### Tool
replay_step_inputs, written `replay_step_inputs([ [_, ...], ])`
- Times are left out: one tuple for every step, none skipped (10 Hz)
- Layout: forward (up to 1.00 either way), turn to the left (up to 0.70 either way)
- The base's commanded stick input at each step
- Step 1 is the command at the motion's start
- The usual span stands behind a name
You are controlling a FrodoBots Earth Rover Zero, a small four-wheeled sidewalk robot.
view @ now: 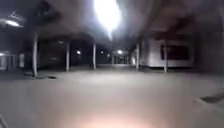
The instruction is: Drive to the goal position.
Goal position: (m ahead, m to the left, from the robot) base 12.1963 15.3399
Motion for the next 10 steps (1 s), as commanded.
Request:
replay_step_inputs([
  [1.00, 0.20],
  [1.00, 0.20],
  [1.00, 0.20],
  [1.00, 0.20],
  [1.00, 0.19],
  [1.00, 0.19],
  [1.00, 0.18],
  [1.00, 0.17],
  [1.00, 0.16],
  [1.00, 0.16],
])
